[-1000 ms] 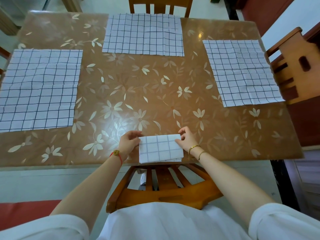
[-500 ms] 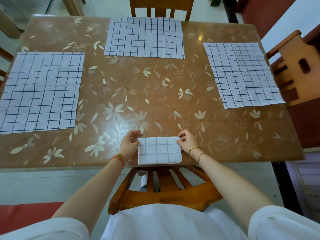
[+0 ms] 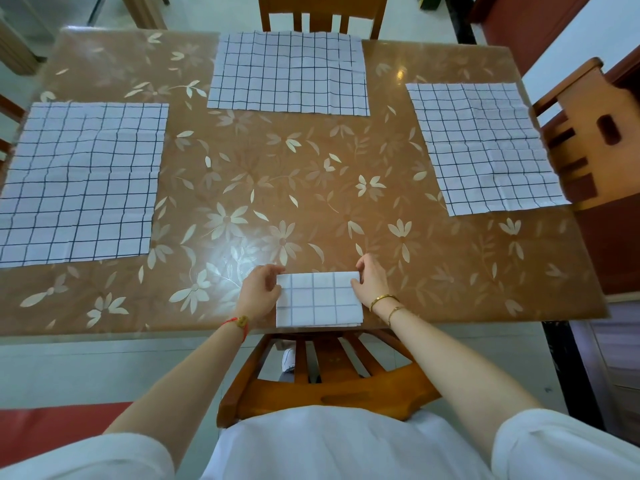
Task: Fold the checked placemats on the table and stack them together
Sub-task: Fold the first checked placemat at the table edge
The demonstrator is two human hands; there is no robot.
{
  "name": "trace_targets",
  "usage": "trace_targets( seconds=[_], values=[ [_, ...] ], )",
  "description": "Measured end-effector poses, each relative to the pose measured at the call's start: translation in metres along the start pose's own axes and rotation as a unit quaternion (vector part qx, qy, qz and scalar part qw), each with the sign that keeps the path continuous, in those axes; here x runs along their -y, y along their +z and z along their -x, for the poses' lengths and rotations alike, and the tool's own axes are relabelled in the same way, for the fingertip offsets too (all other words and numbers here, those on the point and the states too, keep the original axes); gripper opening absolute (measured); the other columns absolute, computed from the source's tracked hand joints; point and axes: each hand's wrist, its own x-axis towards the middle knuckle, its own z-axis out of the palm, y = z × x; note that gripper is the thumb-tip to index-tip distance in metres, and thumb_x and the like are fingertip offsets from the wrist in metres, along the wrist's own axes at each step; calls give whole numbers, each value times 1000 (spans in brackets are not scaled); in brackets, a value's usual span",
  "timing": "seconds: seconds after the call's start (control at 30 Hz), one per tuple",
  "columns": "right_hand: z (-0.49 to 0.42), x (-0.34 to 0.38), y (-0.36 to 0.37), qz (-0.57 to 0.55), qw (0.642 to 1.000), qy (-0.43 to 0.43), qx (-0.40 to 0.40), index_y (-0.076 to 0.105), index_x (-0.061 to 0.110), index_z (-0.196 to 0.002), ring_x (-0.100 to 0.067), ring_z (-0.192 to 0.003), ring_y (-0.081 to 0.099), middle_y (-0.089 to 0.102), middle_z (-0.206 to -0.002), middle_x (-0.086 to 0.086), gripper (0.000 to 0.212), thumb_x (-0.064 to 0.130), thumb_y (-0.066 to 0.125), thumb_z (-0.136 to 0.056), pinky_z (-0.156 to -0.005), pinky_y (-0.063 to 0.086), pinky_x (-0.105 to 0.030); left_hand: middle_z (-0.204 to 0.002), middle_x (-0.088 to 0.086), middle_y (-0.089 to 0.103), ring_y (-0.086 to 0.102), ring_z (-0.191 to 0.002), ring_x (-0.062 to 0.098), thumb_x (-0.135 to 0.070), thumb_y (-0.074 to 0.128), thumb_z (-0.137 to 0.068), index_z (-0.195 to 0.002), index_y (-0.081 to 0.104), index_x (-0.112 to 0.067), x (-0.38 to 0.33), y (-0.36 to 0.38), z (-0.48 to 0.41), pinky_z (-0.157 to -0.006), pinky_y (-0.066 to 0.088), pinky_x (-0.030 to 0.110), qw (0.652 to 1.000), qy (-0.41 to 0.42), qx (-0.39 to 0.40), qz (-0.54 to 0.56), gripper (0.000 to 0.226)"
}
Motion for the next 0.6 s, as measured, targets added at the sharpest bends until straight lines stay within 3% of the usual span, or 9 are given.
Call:
trace_targets(
  seconds=[0.13,0.23,0.3,0.43,0.6],
  values=[
    [5,11,3,78,993,-79,-51,48,16,-107,-21,-94,49,49,-111,-2,20,13,51,-87,-72,49,-38,-139,0,50,41,-131,19,-9,56,-92,-135,55,-15,3,1,17,-106,40,32,985,86,-1,-147,44],
    [12,28,13,138,966,-213,-50,57,15,-118,-21,-111,46,52,-119,-1,29,17,47,-92,-90,46,-36,-152,2,41,29,-143,24,-21,59,-94,-147,42,-16,6,6,24,-112,37,41,955,108,18,-275,55],
    [17,41,26,179,946,-270,3,52,14,-134,-24,-128,38,49,-137,0,40,22,44,-95,-104,39,-41,-158,1,32,22,-147,26,-28,55,-96,-152,33,-17,8,9,27,-115,31,42,941,87,43,-325,61],
    [26,63,51,278,913,-281,103,23,16,-153,-27,-148,10,21,-160,5,55,34,32,-101,-119,16,-48,-161,0,23,21,-147,28,-28,54,-96,-155,25,-15,11,13,29,-115,30,43,928,79,59,-358,67],
    [30,70,59,321,903,-259,119,12,18,-155,-26,-150,1,13,-162,7,57,39,24,-103,-119,10,-53,-163,-2,15,14,-149,28,-27,51,-97,-158,16,-18,14,15,28,-118,23,45,922,68,68,-375,71]
  ],
)
